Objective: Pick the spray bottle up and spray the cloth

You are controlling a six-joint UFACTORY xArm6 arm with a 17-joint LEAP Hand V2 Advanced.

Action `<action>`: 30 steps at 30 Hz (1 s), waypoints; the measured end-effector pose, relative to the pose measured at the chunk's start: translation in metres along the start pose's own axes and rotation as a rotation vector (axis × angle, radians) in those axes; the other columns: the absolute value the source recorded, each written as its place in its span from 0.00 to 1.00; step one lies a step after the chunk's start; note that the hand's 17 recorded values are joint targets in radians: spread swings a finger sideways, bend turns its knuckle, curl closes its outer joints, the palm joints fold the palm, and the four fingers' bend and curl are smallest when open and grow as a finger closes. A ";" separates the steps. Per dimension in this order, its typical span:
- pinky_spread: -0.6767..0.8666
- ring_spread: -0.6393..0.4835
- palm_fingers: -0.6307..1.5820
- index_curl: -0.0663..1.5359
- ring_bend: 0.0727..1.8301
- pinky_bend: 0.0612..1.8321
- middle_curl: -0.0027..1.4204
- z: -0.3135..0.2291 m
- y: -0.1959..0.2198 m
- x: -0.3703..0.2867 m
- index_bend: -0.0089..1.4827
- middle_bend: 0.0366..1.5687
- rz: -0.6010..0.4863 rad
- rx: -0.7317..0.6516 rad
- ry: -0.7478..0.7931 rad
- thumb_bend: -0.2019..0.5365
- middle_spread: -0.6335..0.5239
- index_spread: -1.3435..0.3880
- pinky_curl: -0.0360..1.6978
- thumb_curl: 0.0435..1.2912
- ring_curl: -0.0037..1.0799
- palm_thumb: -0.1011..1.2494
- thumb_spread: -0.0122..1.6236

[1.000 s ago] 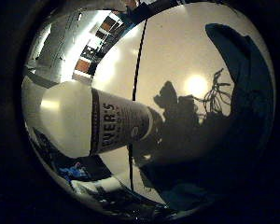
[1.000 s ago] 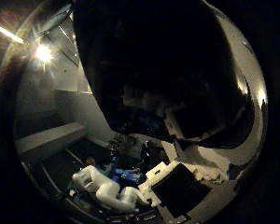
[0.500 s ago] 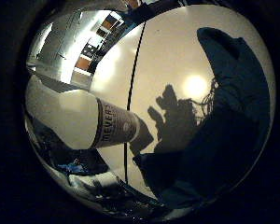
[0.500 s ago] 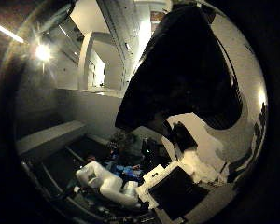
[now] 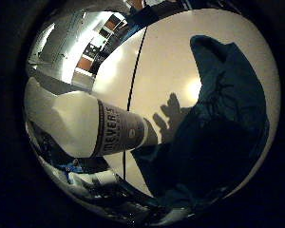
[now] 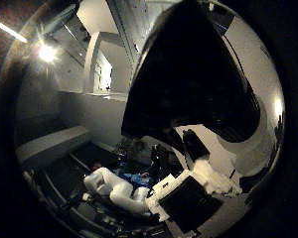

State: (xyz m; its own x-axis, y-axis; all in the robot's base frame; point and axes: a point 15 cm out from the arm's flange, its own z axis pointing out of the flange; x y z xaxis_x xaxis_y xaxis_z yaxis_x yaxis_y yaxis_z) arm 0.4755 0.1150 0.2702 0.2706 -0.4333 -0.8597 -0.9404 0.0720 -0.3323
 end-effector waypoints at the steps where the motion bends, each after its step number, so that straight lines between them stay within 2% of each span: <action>1: 0.71 0.67 0.35 0.23 0.22 0.44 0.26 0.000 0.000 0.000 0.12 0.11 0.000 0.000 0.000 0.24 0.59 0.62 0.04 0.26 0.26 0.59 0.61; 22: 0.71 0.66 0.36 0.23 0.23 0.45 0.26 0.025 0.002 -0.007 0.12 0.11 0.019 -0.040 -0.005 0.24 0.59 0.62 0.02 0.26 0.26 0.59 0.61; 30: 0.72 0.66 0.36 0.23 0.23 0.45 0.26 0.023 -0.020 -0.010 0.12 0.12 -0.007 -0.019 0.014 0.24 0.58 0.62 0.02 0.26 0.26 0.59 0.61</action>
State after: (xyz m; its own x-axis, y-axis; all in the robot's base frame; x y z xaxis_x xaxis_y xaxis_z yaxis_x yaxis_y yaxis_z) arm 0.4960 0.1390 0.2767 0.2740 -0.4465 -0.8518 -0.9424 0.0520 -0.3305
